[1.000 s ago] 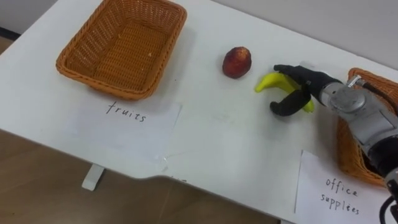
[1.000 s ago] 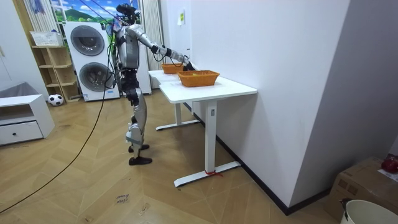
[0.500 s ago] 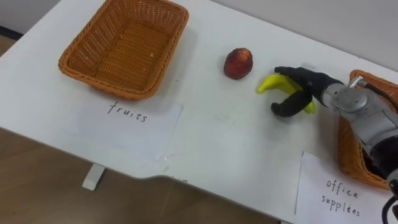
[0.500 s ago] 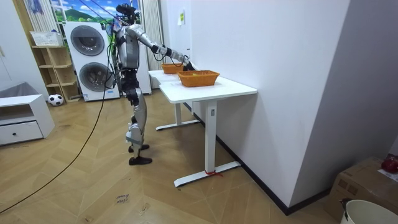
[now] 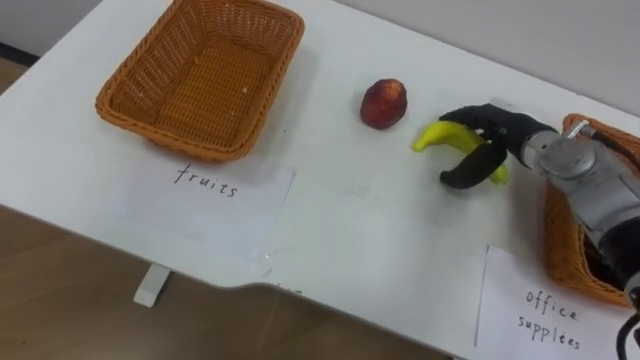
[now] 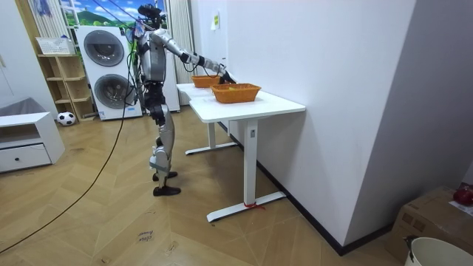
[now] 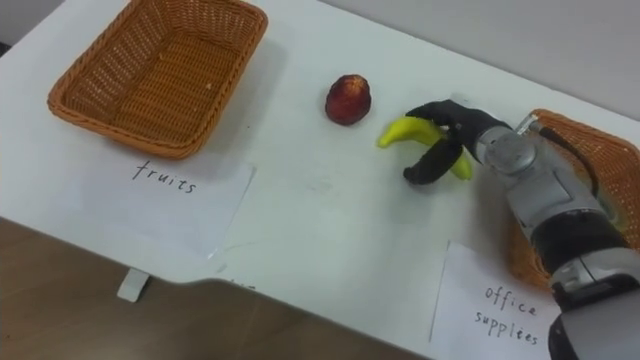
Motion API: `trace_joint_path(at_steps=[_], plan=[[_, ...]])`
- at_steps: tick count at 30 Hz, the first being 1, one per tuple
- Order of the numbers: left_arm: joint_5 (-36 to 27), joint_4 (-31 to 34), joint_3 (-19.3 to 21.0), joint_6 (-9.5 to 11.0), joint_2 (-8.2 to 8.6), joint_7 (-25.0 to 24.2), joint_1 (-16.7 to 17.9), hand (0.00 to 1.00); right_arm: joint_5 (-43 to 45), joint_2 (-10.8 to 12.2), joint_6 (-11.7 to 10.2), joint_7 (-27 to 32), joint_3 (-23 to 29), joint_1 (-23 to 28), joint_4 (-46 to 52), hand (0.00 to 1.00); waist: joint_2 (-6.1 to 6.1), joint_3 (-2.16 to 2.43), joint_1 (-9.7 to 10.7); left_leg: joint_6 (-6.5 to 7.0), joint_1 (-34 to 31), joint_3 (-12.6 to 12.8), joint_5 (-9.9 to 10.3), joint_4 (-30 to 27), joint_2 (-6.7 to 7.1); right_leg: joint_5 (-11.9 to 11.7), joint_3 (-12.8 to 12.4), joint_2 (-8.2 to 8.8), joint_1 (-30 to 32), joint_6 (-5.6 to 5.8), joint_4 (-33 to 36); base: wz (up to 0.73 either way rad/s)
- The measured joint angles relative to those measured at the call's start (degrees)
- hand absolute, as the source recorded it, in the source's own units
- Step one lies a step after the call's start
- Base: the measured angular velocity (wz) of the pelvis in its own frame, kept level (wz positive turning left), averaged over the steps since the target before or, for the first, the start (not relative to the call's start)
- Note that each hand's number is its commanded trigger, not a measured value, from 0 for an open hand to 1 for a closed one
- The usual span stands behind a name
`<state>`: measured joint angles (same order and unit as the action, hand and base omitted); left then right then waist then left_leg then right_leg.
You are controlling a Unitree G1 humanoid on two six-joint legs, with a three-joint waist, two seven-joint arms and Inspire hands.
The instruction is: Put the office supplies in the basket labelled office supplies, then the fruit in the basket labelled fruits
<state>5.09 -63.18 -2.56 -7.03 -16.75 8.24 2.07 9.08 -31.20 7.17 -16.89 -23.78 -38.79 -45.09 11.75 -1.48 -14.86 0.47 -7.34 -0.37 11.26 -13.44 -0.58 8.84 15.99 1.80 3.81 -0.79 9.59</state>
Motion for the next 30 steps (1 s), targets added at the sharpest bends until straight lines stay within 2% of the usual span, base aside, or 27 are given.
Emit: trace_joint_path(at_steps=[8,11,19,26,30], plan=[[0.1,0.2,-0.1,0.0,0.0,0.1,-0.1,0.0,-0.1,-0.6,0.0,1.1,-0.7,0.1,0.4,1.0,0.19,0.13,-0.5,0.0,0.1,0.0,0.0,0.2,0.0,0.0,-0.1,-0.02,0.0,0.0,0.0,0.0],[0.1,0.4,0.0,0.1,0.0,0.3,0.0,0.0,0.4,-0.6,0.4,1.2,-0.8,0.2,1.0,1.0,0.46,0.34,-0.9,0.0,0.1,0.1,0.0,0.2,0.0,0.0,-0.2,-0.05,0.0,0.0,0.0,0.0],[0.7,0.4,0.1,0.1,0.0,0.1,0.8,0.0,-1.6,-0.5,0.5,-2.8,-1.0,2.2,4.6,1.0,0.79,0.35,-1.1,0.0,1.1,0.2,0.0,0.2,0.04,0.0,-0.3,0.02,-1.0,0.0,-0.2,0.0],[0.6,0.2,2.2,0.1,0.17,0.1,1.6,0.0,-1.2,-0.5,1.1,-5.3,-1.0,4.4,11.6,1.0,0.8,0.32,0.1,0.0,2.2,-0.1,0.0,0.7,0.06,0.0,-0.2,-0.03,-1.9,0.01,-0.1,0.0],[0.6,0.7,2.9,0.0,0.38,0.5,3.4,0.0,-1.3,-0.6,1.7,-5.8,-0.9,4.4,17.0,1.0,0.71,0.34,1.2,-0.01,3.2,-0.1,0.0,0.8,0.06,0.0,-0.1,-0.02,-2.9,0.01,-0.1,0.0]])
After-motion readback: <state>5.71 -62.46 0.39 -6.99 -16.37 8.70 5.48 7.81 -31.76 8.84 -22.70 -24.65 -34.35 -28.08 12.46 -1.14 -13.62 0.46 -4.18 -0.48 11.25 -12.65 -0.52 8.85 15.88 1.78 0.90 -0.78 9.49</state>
